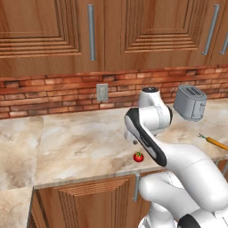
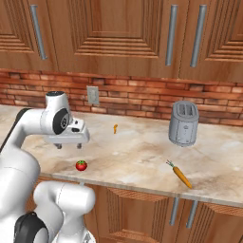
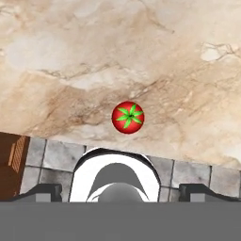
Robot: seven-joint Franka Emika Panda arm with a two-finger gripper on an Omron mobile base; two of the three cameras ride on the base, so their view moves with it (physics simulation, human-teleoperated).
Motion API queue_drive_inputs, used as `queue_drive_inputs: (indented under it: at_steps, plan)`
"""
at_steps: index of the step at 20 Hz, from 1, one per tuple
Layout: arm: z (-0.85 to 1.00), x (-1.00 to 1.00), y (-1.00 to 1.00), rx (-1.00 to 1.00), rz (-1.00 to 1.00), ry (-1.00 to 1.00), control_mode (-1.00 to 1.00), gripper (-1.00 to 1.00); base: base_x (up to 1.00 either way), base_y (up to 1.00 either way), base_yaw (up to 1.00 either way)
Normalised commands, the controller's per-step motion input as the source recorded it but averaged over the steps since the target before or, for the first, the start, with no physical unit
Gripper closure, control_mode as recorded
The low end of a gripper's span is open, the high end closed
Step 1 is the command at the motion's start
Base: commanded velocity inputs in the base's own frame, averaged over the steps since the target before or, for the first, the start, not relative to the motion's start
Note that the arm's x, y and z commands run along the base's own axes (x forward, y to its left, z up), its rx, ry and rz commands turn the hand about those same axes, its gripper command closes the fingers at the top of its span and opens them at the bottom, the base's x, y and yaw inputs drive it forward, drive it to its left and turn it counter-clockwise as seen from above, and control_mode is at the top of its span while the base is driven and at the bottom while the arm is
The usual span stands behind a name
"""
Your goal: Place the tomato and carrot inside the fridge drawer. Close the drawer after placing the vegetables.
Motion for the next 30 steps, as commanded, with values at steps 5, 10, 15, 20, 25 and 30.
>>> queue_drive_inputs:
  at_steps: [5,10,15,20,25,30]
  plan:
    - [-0.56,0.09,0.10,-0.02,0.01,0.00,-1.00,-1.00,0.00,0.00,0.00]
    - [-0.43,0.01,0.03,-0.01,0.00,0.02,-1.00,-1.00,0.00,0.00,0.00]
    - [-0.41,0.17,-0.02,0.01,0.00,0.00,-1.00,-1.00,0.00,0.00,0.00]
    - [-0.41,0.33,-0.02,0.04,0.00,0.00,-1.00,-1.00,0.00,0.00,0.00]
    - [-0.22,0.31,-0.10,0.05,0.00,0.00,-1.00,-1.00,0.00,0.00,0.00]
    - [-0.20,0.31,-0.16,0.05,0.00,0.00,-1.00,-1.00,0.00,0.00,0.00]
